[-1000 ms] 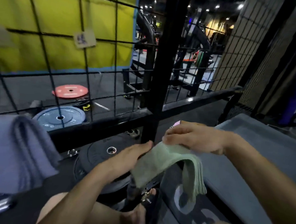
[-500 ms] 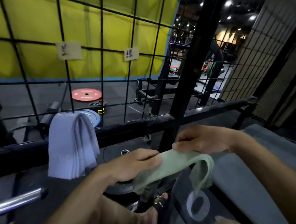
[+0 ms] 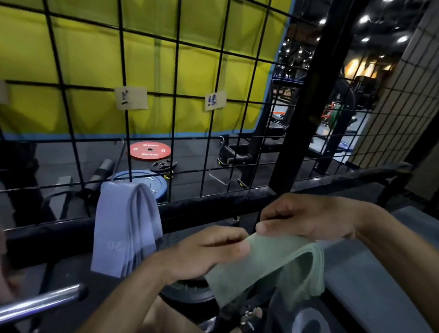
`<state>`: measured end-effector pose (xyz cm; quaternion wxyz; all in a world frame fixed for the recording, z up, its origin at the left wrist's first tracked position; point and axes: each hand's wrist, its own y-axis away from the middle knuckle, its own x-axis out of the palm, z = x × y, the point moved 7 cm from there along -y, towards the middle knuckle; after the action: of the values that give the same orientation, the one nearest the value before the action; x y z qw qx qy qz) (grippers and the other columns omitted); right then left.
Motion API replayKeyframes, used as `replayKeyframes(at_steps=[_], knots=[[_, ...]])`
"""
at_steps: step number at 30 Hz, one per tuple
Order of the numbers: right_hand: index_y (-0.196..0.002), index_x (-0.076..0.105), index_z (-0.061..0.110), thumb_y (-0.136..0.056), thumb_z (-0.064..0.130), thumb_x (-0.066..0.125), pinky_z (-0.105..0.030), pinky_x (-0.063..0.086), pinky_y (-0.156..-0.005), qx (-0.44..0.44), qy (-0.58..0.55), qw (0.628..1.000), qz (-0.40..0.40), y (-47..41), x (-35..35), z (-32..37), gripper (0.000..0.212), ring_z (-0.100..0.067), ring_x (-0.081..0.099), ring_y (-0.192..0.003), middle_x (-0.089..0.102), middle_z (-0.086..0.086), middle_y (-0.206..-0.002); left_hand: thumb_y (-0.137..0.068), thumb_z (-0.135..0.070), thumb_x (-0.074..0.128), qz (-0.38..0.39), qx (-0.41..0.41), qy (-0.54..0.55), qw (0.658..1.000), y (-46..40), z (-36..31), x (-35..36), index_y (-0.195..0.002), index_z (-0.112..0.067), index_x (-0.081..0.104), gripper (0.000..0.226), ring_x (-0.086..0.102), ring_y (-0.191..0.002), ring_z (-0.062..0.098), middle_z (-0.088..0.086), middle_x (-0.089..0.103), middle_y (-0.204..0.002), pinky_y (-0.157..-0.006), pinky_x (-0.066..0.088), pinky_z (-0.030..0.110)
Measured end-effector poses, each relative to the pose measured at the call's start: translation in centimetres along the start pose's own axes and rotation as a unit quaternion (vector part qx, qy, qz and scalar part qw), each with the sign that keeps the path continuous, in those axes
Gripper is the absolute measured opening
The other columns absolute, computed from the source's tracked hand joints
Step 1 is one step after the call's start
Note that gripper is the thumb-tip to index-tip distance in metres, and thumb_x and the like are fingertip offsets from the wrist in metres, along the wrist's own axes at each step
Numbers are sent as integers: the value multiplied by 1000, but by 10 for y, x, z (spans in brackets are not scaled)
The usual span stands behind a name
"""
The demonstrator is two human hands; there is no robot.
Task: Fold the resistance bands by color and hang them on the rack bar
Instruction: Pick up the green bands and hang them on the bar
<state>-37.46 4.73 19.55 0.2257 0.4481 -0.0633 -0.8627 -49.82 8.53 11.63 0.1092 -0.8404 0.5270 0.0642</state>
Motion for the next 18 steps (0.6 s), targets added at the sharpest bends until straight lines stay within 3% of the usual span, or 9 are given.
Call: replayKeyframes(at_steps=[2,5,8,9,11,14,16,18], knots=[[-78,59,8,-100,43,53,-23,31,-52,-2,-27,1000,4,-3,-3,-6,41,-12,40,-57,45,-2,-66,-104,-29,52,-20,12,-52,998,-2,-8,-7,-82,-13,57,28,39,-67,7,-8,43,-72,-60,30,20],[-84,64,11,-101,37,53,-21,37,-57,-3,-63,998,15,-8,-10,-10,33,-9,49,-62,54,1,-70,-104,-36,52,-41,31,-103,993,-1,-21,-20,-81,-21,58,28,40,-67,9,-8,44,-74,-59,30,21],[-92,70,12,-100,30,58,-22,41,-60,-22,2,999,-46,-19,-34,0,23,-10,54,-69,62,-8,-76,-104,-37,51,-89,37,-196,976,-5,-31,-35,-81,-23,55,27,39,-63,6,-13,41,-70,-59,32,23],[-93,70,13,-100,30,59,-24,41,-61,-32,34,996,-75,-23,-44,6,21,-10,55,-70,63,-12,-80,-103,-38,52,-126,39,-208,969,-7,-35,-42,-86,-21,57,25,41,-62,6,-12,44,-70,-59,34,26],[-94,69,20,-97,36,60,-23,44,-64,-38,86,987,-130,-31,-64,16,19,-5,57,-71,66,-5,-88,-100,-44,55,-214,36,-192,957,-9,-40,-58,-107,-27,57,18,53,-63,7,-13,60,-81,-60,42,29],[-93,67,32,-92,49,60,-29,50,-75,-33,148,973,-173,-42,-83,24,19,-3,60,-83,63,11,-95,-98,-48,56,-313,3,-227,922,-12,-40,-74,-145,-36,33,53,64,-77,6,-10,69,-97,-69,50,28],[-94,69,30,-93,46,61,-29,49,-74,-31,167,970,-172,-52,-85,25,19,0,59,-80,64,16,-90,-99,-47,55,-335,-4,-252,908,-14,-39,-75,-151,-34,26,61,61,-77,-1,-12,66,-91,-65,45,15],[-90,71,22,-94,39,62,-23,41,-64,-30,149,975,-164,-60,-85,24,20,2,54,-64,61,18,-73,-100,-47,54,-336,-20,-254,907,-16,-36,-74,-152,-31,29,60,59,-74,-2,-10,63,-85,-59,42,13]])
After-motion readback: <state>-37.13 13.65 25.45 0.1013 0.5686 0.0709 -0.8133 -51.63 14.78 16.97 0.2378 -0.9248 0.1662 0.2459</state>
